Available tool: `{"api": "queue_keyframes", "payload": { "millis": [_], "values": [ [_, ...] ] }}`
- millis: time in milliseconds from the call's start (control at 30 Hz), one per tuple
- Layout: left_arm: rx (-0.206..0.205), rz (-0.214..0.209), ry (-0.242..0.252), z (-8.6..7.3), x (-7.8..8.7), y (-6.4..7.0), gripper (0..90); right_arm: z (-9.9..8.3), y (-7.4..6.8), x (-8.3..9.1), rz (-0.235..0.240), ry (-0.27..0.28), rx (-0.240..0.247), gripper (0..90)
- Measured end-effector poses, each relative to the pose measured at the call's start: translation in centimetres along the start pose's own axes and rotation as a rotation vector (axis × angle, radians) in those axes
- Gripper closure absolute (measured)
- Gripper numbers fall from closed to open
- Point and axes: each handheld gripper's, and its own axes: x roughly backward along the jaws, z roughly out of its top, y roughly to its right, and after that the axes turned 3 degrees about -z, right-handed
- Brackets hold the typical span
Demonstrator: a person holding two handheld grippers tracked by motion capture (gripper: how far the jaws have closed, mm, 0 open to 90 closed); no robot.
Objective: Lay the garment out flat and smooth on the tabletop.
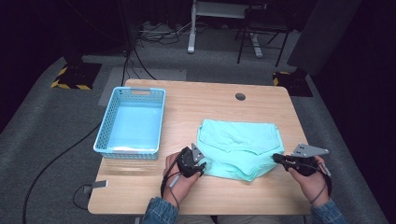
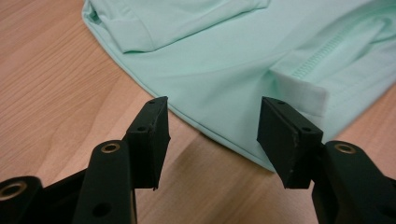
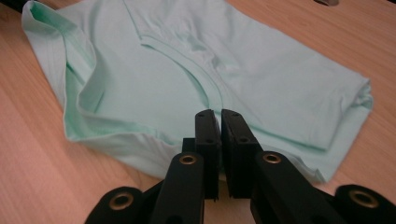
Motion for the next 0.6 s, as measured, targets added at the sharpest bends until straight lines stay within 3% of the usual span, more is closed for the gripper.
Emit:
{"api": "queue_keyframes", "payload": {
  "millis": [233, 400, 467, 600],
  "values": [
    [-0.003, -0.023, -0.032, -0.5, 0.7, 0.4, 42.1, -3.2, -0.4, 2.9, -0.016, -0.036, -0.045, 80.7],
    [0.013, -0.025, -0.044, -0.9, 1.5, 0.3, 42.0, -4.6, -0.3, 4.7, -0.045, -0.015, -0.126, 59.5],
    [0.016, -0.018, -0.047, -1.0, 1.6, 0.1, 41.7, -4.6, 0.1, 4.8, -0.074, -0.004, -0.142, 54.2],
    [0.062, 0.002, -0.019, -0.7, 1.2, -0.5, 38.5, -4.4, 1.2, 3.6, -0.094, -0.007, -0.161, 46.0]
  ]
}}
